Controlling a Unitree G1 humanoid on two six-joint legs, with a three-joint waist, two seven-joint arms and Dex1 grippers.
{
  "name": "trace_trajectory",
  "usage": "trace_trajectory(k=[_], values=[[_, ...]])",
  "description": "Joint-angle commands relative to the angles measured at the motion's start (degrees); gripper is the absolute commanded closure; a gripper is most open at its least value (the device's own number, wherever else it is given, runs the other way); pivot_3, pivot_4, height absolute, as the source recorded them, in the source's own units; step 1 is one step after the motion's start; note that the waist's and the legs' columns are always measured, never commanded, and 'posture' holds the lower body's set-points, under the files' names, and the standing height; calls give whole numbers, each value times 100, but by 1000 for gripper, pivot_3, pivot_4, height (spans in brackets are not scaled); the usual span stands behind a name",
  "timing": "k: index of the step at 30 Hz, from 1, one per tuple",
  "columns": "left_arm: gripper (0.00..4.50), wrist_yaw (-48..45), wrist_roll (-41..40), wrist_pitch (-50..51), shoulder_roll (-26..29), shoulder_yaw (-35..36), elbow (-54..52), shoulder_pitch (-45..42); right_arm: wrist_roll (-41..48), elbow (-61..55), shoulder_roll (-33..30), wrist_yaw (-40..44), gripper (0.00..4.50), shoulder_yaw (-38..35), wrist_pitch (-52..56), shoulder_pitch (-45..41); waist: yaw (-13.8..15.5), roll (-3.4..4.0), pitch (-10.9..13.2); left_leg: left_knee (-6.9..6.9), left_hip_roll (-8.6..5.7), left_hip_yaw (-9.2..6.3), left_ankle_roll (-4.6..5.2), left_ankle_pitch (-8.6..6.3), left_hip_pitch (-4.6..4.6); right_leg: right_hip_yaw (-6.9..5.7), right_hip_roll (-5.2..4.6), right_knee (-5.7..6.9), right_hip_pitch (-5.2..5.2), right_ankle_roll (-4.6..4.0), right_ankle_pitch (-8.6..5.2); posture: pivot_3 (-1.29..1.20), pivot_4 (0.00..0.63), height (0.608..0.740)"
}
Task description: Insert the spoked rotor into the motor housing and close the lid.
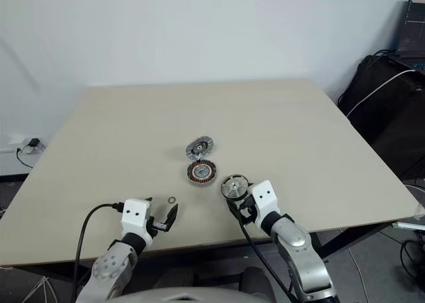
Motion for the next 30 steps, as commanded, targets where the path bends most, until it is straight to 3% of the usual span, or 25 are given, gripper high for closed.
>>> trace_trajectory(k=[1,18,30], values=[[10,8,5,-53,-24,-38,-57,-40,-5,-51,8,27,0,15,-191,-61,0,0,0,0,0,0,0,0,0,0,0,0,0,0,0,0,0,740],[10,106,39,-52,-77,-12,46,-87,-21,51,32,-1,0,38,-321,-82,0,0,-1,0,0,0,1,0,0,0,-1,0,0,0,0,0,0,740],[10,34,227,198,-55,-63,1327,-1418,-31,121,78,-23,0,114,-367,-172,65,-2,-8,6,-5,0,25,15,3,-2,22,3,5,-25,20,0,0,740]])
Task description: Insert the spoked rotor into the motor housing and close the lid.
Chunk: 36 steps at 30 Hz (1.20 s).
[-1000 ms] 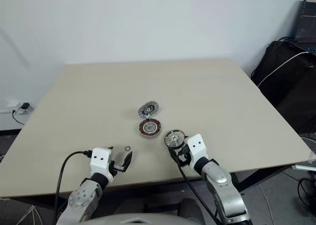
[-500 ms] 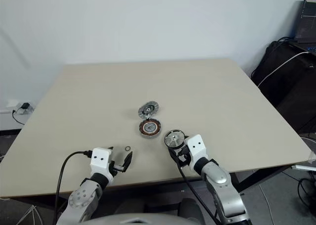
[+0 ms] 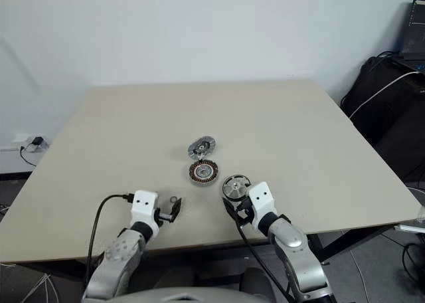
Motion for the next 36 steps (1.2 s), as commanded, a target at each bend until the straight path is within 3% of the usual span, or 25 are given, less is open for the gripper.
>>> trace_trajectory(k=[1,12,15,25,36], values=[[10,-64,85,68,48,-64,228,-333,-8,-92,32,-11,0,-29,-157,-114,-1,1,-2,0,0,0,0,0,0,0,0,0,0,-1,0,0,0,740],[10,-294,161,666,121,-287,668,-683,-29,-138,63,-61,0,3,-191,-115,1,1,-12,0,0,-1,0,0,12,1,-1,0,14,-1,1,0,0,740],[566,-305,205,850,153,-343,616,-597,-42,-136,82,-55,0,2,-193,-118,-2,3,-17,0,0,-1,-5,-3,23,1,-4,-1,24,0,1,0,0,740],[3778,-249,82,1053,145,-239,172,-105,-78,-113,131,-30,0,14,-157,-200,-13,9,-34,-1,4,-2,-20,-12,25,3,-24,-2,25,2,-1,0,0,740],[3825,-111,-171,778,-45,52,-863,62,-97,-63,154,-16,0,43,-147,-249,-11,-4,-17,-5,7,-3,-28,-16,24,4,-28,-3,22,15,-11,0,0,740]])
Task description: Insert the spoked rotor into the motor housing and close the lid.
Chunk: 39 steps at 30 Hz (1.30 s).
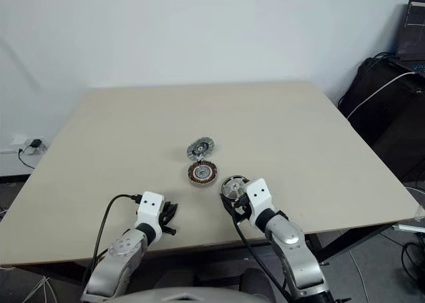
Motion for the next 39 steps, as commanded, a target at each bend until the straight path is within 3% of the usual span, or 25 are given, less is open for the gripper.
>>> trace_trajectory(k=[1,10,19,27,39], values=[[3825,35,-187,-262,-149,135,-456,-279,20,-58,42,10,0,23,-77,-127,11,-7,6,1,0,0,0,0,0,0,0,0,0,1,0,0,0,740],[3825,-211,-123,-333,-286,-278,226,-1404,0,-12,75,-11,0,38,-91,-169,27,-8,7,3,-9,0,18,10,-4,-3,27,-2,1,-14,13,0,0,740],[3825,-383,-16,-657,-412,-455,1729,-2651,-18,-30,134,-92,0,17,-157,-115,22,-11,9,5,-9,0,29,17,-2,-3,38,-3,6,-14,13,0,0,740],[3825,-304,128,-993,-557,-449,2794,-3180,-35,-49,177,-158,0,13,-198,-80,24,-14,11,6,-8,-1,29,18,-2,-1,43,-3,7,-14,13,0,0,740],[3825,-286,137,-1171,-666,-346,3430,-3475,-53,-45,230,-181,0,7,-216,-114,24,-18,13,6,-7,-1,29,18,-2,0,42,-4,7,-10,16,0,0,740]])
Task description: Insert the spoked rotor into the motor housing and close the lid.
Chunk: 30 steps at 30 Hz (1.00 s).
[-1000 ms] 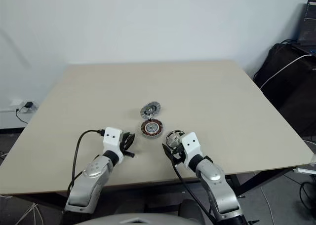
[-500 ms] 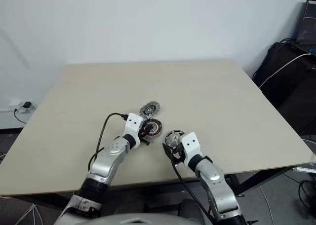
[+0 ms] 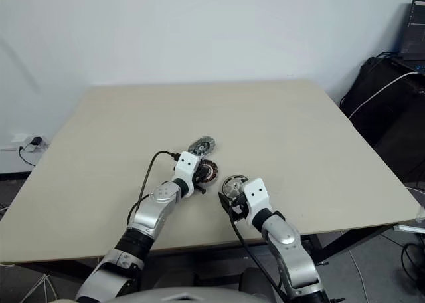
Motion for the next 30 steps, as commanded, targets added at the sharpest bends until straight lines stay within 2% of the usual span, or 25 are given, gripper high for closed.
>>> trace_trajectory(k=[1,2,9,14,17,22,26,30], values=[[3825,23,7,-145,-30,110,46,-197,19,-141,23,-25,0,-39,-155,-111,1,0,0,0,0,0,0,0,0,0,0,0,0,1,0,0,0,740],[3101,18,2,-147,-35,120,66,-206,18,-137,25,-24,0,-41,-162,-113,1,-1,1,0,0,0,0,0,0,0,0,0,0,1,0,0,0,740],[820,40,3,-246,-73,127,-115,-108,22,-145,21,-26,0,-51,-176,-105,5,-1,1,0,0,0,0,0,0,1,-1,0,0,3,2,0,0,740],[820,-209,-384,-184,-191,162,-1110,335,35,-147,10,-9,0,-56,-167,-108,-3,-1,1,-1,1,0,0,0,-1,3,-7,0,-2,2,2,0,0,740],[1418,-379,-522,29,-127,74,-1864,777,32,-143,8,10,0,-37,-159,-123,-11,1,0,-2,0,0,-1,-1,-3,4,-18,0,-5,0,2,0,0,740],[3096,-335,-439,188,176,3,-2896,1665,79,-137,91,27,0,9,14,-304,-27,7,-2,-2,4,0,-15,-9,-2,5,-37,1,-6,-2,1,0,0,740],[4476,-139,-552,-14,251,224,-3445,2335,26,8,154,4,0,68,225,-559,-21,9,-1,-1,5,0,-17,-10,-2,4,-38,2,-8,-3,0,0,0,740],[4500,227,-120,-787,465,383,-3784,3107,-16,227,318,-93,964,135,546,-925,-17,11,1,-4,5,-1,-27,-16,-2,4,-42,1,-10,-4,0,0,0,740]])
